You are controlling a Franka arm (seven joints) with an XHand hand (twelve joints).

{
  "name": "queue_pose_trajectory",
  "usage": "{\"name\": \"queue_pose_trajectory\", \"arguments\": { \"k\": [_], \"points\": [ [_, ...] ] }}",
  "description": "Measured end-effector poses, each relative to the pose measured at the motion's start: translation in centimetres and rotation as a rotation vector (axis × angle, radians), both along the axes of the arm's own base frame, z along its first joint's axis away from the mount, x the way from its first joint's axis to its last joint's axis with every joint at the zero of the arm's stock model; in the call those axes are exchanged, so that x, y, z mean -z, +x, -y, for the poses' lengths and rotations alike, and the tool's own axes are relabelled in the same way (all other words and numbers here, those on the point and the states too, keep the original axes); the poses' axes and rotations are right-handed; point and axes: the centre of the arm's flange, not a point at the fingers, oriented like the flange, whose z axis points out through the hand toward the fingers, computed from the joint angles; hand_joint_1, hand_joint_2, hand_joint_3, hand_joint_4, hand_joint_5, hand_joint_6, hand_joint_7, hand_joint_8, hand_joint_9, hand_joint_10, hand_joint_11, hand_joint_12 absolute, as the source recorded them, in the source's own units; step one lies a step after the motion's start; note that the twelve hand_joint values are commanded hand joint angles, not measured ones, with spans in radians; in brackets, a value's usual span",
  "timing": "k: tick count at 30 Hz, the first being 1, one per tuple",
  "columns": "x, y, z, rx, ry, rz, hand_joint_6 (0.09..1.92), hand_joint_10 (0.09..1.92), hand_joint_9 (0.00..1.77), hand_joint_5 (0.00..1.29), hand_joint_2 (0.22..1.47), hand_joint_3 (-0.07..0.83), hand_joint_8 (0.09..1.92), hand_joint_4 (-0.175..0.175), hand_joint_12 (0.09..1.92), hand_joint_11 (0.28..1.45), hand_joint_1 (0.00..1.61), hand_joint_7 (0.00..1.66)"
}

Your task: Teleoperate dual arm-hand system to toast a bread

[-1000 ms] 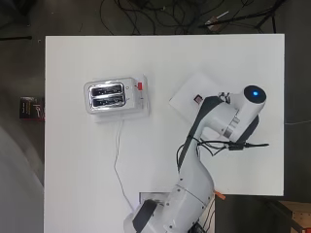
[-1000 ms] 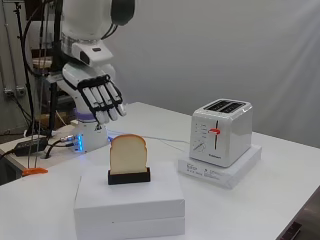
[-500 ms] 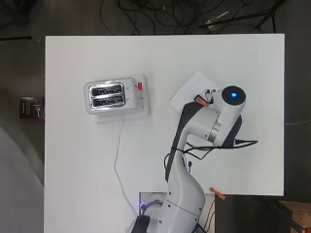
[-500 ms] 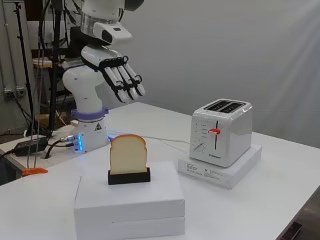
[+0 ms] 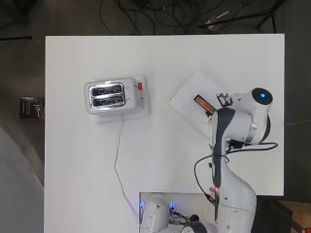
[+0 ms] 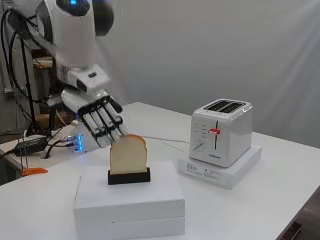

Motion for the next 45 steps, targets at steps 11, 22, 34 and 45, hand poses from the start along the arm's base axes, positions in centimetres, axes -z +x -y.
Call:
{"name": "queue_pose_trajectory", "arguments": {
  "k": [11,22,34,45],
  "points": [
    [11.1,0.6,0.0,0.023,-0.002,-0.172,0.09,0.09,0.71,0.48,1.05,-0.005,0.09,0.041,0.09,0.53,0.36,0.59],
    [7.6,1.9,-3.3,-0.049,-0.004,-0.109,0.45,0.09,0.82,0.58,1.08,0.004,0.34,0.019,0.09,0.56,0.67,0.72],
    [5.2,0.5,-4.4,-0.058,0.021,0.086,1.35,0.09,1.41,0.64,1.2,0.003,1.06,-0.175,0.67,0.67,1.22,1.01],
    [-8.3,8.0,-14.0,-0.164,0.16,0.261,1.47,0.09,1.33,0.58,1.25,-0.003,1.18,-0.153,0.3,0.73,1.19,0.92]
  ]
}}
